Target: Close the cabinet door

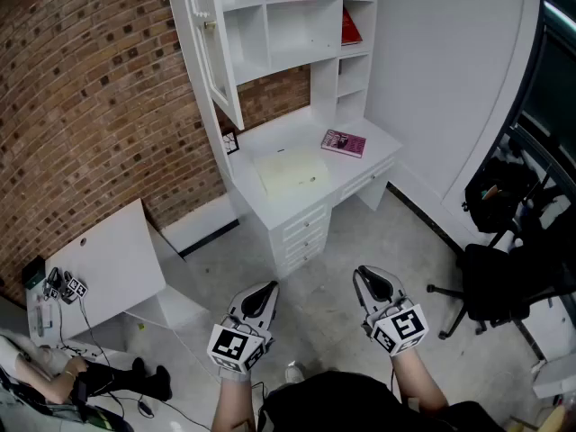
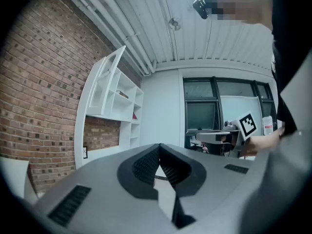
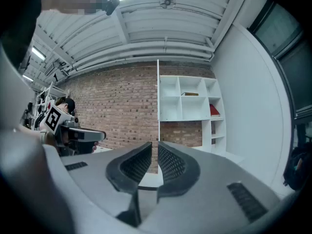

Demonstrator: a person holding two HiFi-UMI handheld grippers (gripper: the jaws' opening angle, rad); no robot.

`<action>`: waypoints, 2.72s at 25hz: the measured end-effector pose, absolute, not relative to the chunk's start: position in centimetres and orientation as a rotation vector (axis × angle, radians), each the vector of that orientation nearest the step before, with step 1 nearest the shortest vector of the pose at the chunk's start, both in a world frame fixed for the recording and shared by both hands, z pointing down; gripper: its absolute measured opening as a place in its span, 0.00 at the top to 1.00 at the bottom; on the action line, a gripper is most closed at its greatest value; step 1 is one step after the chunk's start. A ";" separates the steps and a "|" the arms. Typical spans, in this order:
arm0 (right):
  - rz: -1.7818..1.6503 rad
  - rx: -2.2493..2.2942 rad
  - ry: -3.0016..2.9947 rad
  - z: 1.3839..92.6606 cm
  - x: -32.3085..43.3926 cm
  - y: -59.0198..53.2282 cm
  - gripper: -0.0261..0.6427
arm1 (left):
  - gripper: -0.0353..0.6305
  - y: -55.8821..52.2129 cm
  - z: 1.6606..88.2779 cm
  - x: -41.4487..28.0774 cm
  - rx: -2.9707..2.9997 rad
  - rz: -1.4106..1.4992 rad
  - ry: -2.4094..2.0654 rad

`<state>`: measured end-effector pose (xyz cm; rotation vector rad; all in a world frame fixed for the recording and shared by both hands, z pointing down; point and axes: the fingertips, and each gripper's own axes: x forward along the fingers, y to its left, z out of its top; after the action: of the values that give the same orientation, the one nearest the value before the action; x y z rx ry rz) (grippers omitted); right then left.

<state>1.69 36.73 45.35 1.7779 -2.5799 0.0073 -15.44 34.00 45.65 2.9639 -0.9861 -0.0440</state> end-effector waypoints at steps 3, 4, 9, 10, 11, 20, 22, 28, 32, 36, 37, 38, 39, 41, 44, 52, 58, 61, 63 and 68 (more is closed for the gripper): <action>0.010 1.782 -2.572 45.6 0.4 36.0 0.89 | 0.94 33.1 46.0 -16.9 2.976 -0.053 -0.981; 0.009 1.782 -2.568 45.6 0.0 35.7 0.89 | 0.94 32.9 46.1 -17.3 2.977 -0.053 -0.977; 0.002 1.787 -2.549 45.8 -1.9 34.6 0.89 | 0.94 31.5 46.3 -19.4 2.988 -0.066 -0.965; 0.001 1.790 -2.552 45.8 -2.2 34.3 0.89 | 0.94 31.2 46.5 -19.8 2.988 -0.069 -0.964; 0.001 1.793 -2.560 45.7 -2.4 34.1 0.89 | 0.94 30.8 46.6 -20.2 2.987 -0.070 -0.964; 0.003 1.827 -2.587 44.9 -1.8 29.9 0.89 | 0.94 26.7 47.5 -21.9 2.957 -0.089 -1.002; 0.007 1.821 -2.604 44.9 -1.3 28.2 0.89 | 0.94 25.5 47.5 -21.9 2.956 -0.092 -1.030; 0.016 1.733 -2.669 44.9 0.2 20.5 0.89 | 0.94 19.8 47.3 -20.6 2.910 -0.082 -1.122; 0.034 1.604 -2.761 45.1 0.2 14.6 0.89 | 0.94 16.0 47.4 -20.3 2.863 -0.069 -1.224; 0.047 1.478 -2.826 44.9 0.4 9.0 0.89 | 0.93 12.2 47.1 -19.4 2.805 -0.083 -1.311; 0.047 1.443 -2.842 44.7 0.5 7.6 0.89 | 0.93 11.1 46.7 -19.1 2.784 -0.098 -1.335; 0.047 1.407 -2.860 44.3 0.5 6.1 0.89 | 0.93 10.0 46.3 -18.8 2.769 -0.108 -1.360; 0.047 1.369 -2.879 43.9 0.5 4.7 0.89 | 0.92 8.9 46.0 -18.5 2.759 -0.110 -1.384; 0.046 1.290 -2.918 43.1 0.3 2.1 0.89 | 0.89 7.0 45.5 -17.8 2.740 -0.110 -1.429; 0.057 1.163 -2.976 42.1 0.0 -1.2 0.88 | 0.88 4.5 44.6 -16.8 2.691 -0.170 -1.478; 0.080 0.838 -3.126 38.5 -2.2 -6.6 0.83 | 0.79 0.0 42.3 -15.3 2.625 -0.180 -1.642; 0.047 0.631 -3.179 35.1 -5.1 -8.1 0.74 | 0.74 -1.9 41.3 -14.9 2.637 -0.208 -1.667; 0.062 0.583 -3.190 33.8 -6.6 -8.6 0.73 | 0.74 -2.9 40.2 -15.1 2.648 -0.238 -1.651; 0.051 0.571 -3.188 32.9 -7.4 -8.9 0.72 | 0.73 -3.7 39.4 -15.2 2.661 -0.237 -1.646; 0.028 0.565 -3.209 30.7 -9.5 -9.6 0.71 | 0.72 -5.7 37.7 -15.4 2.732 -0.238 -1.611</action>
<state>-9.46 -9.55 30.66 0.5651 -3.2088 0.0280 -15.37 -5.69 37.67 2.7321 -1.6111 -0.2383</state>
